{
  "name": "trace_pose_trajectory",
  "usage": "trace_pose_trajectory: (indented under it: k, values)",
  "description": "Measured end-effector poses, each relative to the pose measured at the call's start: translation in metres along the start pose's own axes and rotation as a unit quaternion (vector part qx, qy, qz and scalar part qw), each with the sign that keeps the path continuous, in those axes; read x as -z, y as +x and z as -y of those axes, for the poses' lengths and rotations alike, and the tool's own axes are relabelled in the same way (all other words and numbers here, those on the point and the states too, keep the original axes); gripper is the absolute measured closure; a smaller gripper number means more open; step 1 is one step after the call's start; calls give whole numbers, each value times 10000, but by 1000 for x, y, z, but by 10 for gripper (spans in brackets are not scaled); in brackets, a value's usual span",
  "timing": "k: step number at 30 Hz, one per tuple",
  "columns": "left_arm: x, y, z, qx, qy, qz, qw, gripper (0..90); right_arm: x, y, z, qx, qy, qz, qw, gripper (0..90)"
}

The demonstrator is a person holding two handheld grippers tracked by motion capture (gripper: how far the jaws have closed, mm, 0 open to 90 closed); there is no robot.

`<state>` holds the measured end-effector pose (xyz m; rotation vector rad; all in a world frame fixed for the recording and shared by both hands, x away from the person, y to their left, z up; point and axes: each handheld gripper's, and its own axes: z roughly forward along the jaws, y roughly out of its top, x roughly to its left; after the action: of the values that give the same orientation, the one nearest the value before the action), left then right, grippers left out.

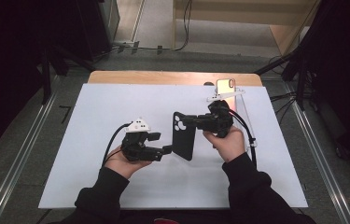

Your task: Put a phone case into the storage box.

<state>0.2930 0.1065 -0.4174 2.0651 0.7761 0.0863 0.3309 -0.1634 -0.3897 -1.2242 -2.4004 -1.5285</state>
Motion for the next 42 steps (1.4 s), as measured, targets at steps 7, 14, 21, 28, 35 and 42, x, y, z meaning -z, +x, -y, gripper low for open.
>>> trace_pose_trajectory:
  k: [7, 14, 21, 28, 35, 42]
  values:
    - [7, 5, -9, 87, 177, 112, 9997, 284, 7, 5, 2, 353, 123, -189, 9991, 773]
    - [17, 6, -15, -172, 143, 423, 9989, 312, 11, 10, 4, 716, 244, -507, 9958, 774]
    - [20, 8, -21, -271, 58, 708, 9971, 312, 10, 11, 7, 807, 325, -884, 9923, 773]
    - [19, 11, -28, -443, 18, 912, 9948, 312, 5, 14, 7, 941, 438, -1102, 9885, 773]
    - [13, 14, -30, -477, 64, 1049, 9933, 335, 1, 17, 7, 998, 473, -1243, 9861, 773]
    - [9, 16, -29, -552, 101, 1234, 9908, 443, -1, 19, 7, 978, 440, -1421, 9840, 773]
